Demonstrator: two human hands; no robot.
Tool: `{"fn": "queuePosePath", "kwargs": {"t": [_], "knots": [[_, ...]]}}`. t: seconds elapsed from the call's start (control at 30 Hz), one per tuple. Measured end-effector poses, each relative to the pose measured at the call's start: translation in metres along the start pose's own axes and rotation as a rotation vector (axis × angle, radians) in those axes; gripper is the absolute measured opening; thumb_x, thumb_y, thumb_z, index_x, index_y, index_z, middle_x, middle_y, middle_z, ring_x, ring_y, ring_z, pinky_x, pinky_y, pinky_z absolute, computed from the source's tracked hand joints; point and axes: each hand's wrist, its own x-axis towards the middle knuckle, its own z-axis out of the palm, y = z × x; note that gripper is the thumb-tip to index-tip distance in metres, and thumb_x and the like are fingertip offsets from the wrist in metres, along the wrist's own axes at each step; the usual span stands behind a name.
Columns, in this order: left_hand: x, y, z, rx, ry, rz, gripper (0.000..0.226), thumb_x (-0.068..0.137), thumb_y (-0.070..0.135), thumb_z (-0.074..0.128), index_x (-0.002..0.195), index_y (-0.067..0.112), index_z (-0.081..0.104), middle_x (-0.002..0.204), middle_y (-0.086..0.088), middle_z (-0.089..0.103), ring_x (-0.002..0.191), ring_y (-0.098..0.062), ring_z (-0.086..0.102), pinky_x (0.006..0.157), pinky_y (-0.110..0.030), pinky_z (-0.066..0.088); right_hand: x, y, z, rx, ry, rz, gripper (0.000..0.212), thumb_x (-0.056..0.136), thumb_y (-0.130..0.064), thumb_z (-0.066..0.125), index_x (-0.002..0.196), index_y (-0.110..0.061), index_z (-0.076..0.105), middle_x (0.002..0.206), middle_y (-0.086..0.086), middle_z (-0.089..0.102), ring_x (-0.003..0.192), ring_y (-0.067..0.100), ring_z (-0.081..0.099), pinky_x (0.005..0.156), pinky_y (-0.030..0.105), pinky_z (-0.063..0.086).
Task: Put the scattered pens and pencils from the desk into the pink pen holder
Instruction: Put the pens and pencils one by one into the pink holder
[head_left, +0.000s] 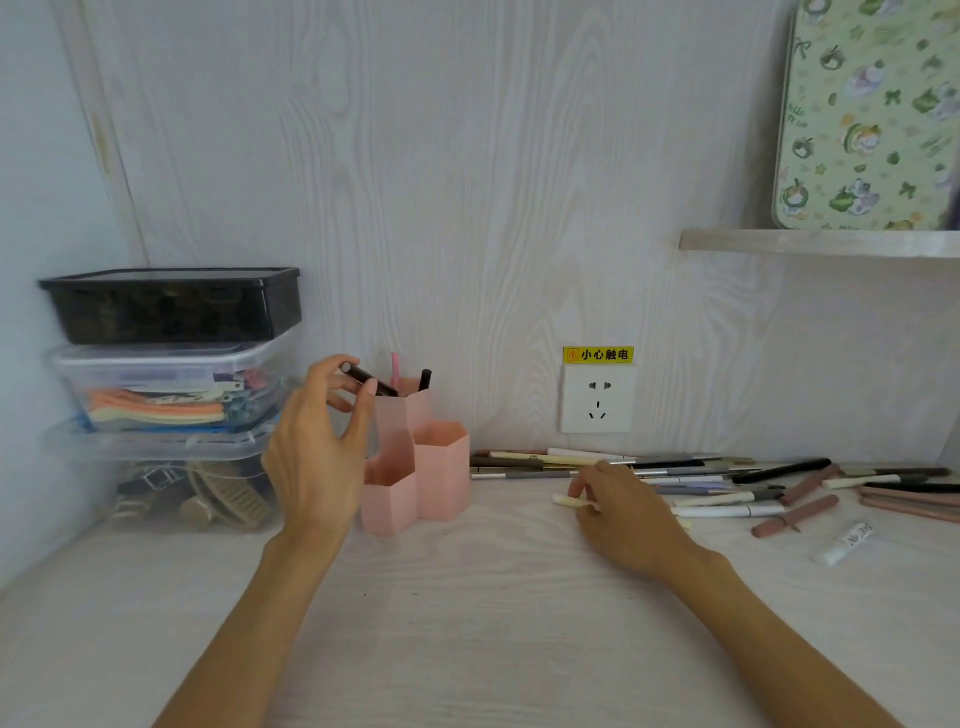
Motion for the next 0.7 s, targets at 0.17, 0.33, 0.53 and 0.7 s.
{"fn": "queuePosePath", "kwargs": {"t": [0.17,0.33,0.53,0.7], "knots": [[0.000,-0.007,0.010,0.172,-0.143,0.109,0.028,0.095,0.032,0.049,0.109,0.014,0.064,0.111,-0.004,0.063,0.105,-0.023,0.050,0.069,-0.031,0.040,-0.002,-0.013,0.011,0.135,-0.017,-0.164,0.027,0.085,-0.008,0.047,0.103,-0.023,0.059,0.097,-0.011,0.047,0.099,0.011,0.045,0.085,0.026,0.038],[-0.001,-0.018,0.024,0.253,-0.325,0.049,0.039,0.093,0.028,0.052,0.131,0.021,0.052,0.145,-0.007,0.037,0.133,-0.028,0.029,0.103,-0.047,0.033,-0.002,-0.014,0.011,0.155,-0.017,-0.193,0.028,0.086,-0.008,0.047,0.103,-0.026,0.060,0.096,-0.013,0.047,0.100,0.012,0.046,0.087,0.027,0.040],[-0.016,-0.021,0.012,0.115,-0.260,-0.092,0.068,0.087,0.038,0.059,0.142,0.011,0.029,0.146,-0.010,0.032,0.133,-0.027,0.035,0.104,-0.043,0.037,-0.003,-0.013,0.012,0.168,0.017,-0.221,0.035,0.089,-0.010,0.048,0.118,-0.030,0.052,0.098,-0.015,0.049,0.094,0.004,0.043,0.077,0.019,0.034],[-0.028,-0.028,0.005,0.184,-0.642,-0.304,0.077,0.077,0.068,0.051,0.139,0.028,0.032,0.138,0.006,0.048,0.120,-0.018,0.052,0.088,-0.036,0.045,0.000,-0.020,0.006,0.353,0.195,-0.150,0.022,0.094,-0.020,0.048,0.113,-0.031,0.046,0.093,-0.020,0.055,0.081,0.005,0.056,0.063,0.016,0.041]]}}
